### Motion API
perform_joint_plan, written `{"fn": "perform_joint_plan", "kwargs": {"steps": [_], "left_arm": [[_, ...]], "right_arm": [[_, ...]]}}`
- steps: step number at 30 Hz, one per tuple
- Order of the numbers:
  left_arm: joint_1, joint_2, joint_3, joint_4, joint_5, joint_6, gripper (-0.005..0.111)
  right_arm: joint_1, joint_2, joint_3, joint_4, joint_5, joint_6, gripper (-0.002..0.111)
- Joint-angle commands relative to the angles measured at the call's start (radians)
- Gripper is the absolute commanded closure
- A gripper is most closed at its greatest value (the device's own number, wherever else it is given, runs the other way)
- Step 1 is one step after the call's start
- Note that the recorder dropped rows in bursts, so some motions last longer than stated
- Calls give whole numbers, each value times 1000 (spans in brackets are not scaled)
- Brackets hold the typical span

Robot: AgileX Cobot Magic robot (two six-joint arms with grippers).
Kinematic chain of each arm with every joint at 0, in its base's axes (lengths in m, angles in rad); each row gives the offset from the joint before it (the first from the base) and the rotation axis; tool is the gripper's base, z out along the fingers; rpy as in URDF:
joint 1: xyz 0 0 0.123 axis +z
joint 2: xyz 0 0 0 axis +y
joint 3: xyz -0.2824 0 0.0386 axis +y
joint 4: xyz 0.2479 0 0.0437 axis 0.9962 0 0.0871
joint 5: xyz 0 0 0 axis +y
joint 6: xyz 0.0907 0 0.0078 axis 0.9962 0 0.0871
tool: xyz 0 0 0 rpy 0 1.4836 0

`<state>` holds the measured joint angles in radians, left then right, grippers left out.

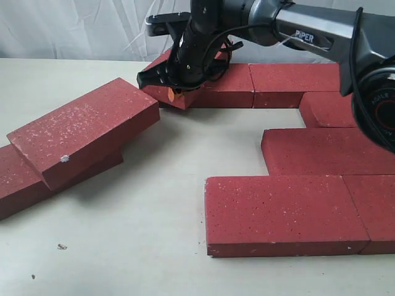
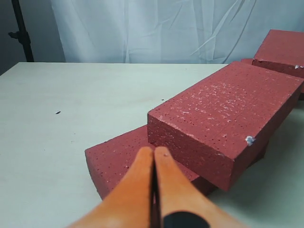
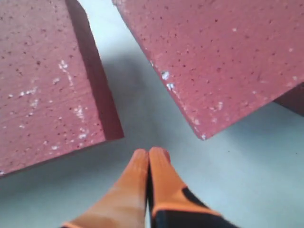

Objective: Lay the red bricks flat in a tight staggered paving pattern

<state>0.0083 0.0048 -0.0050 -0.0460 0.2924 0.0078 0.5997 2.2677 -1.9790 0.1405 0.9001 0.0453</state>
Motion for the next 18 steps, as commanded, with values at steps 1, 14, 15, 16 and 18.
{"fn": "perform_joint_plan", "kwargs": {"steps": [1,14,15,16,18], "left_arm": [[-1,-5,5,3,-5,0,107],[-1,-5,5,3,-5,0,107],[-1,-5,5,3,-5,0,107],[-1,-5,5,3,-5,0,107],[-1,-5,5,3,-5,0,107]], "right_arm": [[-6,26,1,40,6,-19,109],[3,14,-48,247,12,-147,109],[9,13,-56,247,3,-156,109],[13,13,-60,247,-10,-158,109],[22,13,-60,242,-44,-166,109]]}}
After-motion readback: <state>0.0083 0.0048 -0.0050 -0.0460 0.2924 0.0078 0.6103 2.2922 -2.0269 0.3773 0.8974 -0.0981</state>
